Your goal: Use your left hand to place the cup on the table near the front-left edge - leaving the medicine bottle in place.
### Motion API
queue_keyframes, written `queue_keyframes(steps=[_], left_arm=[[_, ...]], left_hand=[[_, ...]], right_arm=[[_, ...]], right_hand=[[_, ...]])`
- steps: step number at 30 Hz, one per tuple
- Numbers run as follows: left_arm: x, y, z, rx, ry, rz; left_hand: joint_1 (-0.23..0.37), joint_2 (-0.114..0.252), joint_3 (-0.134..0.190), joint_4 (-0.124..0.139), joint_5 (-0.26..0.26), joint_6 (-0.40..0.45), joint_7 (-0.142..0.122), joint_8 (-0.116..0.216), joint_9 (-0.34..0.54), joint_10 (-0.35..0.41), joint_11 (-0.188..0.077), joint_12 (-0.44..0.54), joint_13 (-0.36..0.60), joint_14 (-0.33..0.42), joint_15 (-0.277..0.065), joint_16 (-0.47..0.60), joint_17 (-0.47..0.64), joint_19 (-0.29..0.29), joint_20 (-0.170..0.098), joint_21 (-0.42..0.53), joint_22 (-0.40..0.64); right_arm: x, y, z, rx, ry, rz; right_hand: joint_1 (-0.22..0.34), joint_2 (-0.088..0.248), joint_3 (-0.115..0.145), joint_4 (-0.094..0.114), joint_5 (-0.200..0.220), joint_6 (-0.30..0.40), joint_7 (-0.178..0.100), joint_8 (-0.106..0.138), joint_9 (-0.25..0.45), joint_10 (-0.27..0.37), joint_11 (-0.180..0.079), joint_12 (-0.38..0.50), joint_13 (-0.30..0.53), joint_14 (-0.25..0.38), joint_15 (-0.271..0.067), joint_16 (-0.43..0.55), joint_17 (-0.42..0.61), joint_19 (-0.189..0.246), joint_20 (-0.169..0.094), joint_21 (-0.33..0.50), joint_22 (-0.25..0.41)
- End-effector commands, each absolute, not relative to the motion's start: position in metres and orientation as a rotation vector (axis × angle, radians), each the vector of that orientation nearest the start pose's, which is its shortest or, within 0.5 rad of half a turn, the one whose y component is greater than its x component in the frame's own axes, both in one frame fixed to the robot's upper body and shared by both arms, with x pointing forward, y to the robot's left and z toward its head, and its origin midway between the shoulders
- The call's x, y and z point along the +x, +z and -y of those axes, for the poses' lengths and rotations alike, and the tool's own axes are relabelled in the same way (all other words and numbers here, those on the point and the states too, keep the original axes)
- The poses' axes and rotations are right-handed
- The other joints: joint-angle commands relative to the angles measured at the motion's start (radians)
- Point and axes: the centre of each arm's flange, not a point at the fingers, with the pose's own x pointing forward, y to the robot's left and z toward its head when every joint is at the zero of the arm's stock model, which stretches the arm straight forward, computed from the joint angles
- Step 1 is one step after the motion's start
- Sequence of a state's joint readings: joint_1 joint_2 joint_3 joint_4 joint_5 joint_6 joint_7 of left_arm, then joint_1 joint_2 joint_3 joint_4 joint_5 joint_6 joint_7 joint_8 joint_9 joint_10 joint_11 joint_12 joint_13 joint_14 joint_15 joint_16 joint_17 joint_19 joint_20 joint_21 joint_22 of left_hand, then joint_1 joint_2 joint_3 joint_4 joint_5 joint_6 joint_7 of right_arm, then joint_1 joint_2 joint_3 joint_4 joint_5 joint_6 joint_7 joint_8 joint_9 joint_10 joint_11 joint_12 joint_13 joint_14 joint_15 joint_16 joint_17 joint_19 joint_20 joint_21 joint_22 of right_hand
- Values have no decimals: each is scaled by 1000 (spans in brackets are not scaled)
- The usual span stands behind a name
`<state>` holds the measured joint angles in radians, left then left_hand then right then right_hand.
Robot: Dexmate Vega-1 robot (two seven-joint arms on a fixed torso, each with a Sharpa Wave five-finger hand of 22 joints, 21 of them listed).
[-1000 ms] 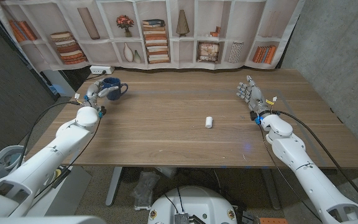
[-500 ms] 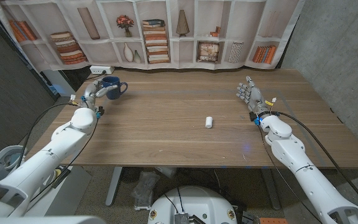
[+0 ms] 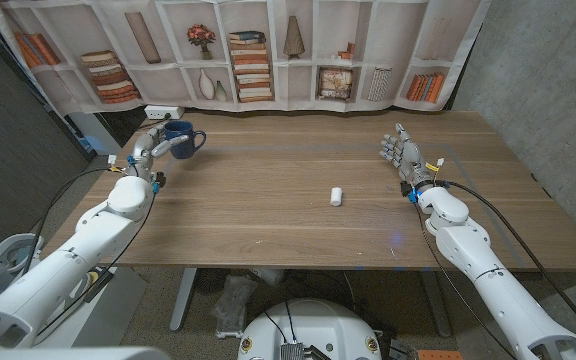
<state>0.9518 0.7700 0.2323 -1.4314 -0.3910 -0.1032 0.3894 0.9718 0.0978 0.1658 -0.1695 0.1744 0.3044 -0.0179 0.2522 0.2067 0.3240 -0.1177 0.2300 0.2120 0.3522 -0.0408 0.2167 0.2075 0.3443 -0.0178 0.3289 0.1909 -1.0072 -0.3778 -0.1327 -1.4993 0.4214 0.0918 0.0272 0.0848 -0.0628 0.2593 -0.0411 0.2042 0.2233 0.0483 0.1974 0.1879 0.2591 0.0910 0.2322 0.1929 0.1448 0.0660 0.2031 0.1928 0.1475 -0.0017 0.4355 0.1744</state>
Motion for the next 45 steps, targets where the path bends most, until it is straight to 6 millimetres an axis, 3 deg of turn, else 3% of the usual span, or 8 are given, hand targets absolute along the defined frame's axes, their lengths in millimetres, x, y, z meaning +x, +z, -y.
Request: queue_keyframes(steps=[1, 45], left_arm=[[595, -10, -439, 316, 365, 556], [556, -22, -434, 258, 277, 669]], left_hand=[[2, 24, 41, 46, 6, 32, -8, 5, 2, 13, 1, 3, 3, -6, -21, -2, 1, -5, 3, -3, 2], [3, 24, 45, 47, 7, 38, -5, -2, 3, 20, 5, -2, 5, -9, -22, -6, 1, -8, 0, -9, 2]], right_arm=[[629, -46, 296, 13, 133, 539], [627, -39, 296, 7, 131, 551]], right_hand=[[-1, 10, -5, 0, -3, 8, -3, 2, 3, 7, 3, -1, 2, 7, -3, -3, 3, 6, -2, -7, 6], [-1, 12, -9, -2, -3, 9, -2, 2, 3, 8, 2, -1, 2, 6, -3, -4, 3, 12, -2, -20, 6]])
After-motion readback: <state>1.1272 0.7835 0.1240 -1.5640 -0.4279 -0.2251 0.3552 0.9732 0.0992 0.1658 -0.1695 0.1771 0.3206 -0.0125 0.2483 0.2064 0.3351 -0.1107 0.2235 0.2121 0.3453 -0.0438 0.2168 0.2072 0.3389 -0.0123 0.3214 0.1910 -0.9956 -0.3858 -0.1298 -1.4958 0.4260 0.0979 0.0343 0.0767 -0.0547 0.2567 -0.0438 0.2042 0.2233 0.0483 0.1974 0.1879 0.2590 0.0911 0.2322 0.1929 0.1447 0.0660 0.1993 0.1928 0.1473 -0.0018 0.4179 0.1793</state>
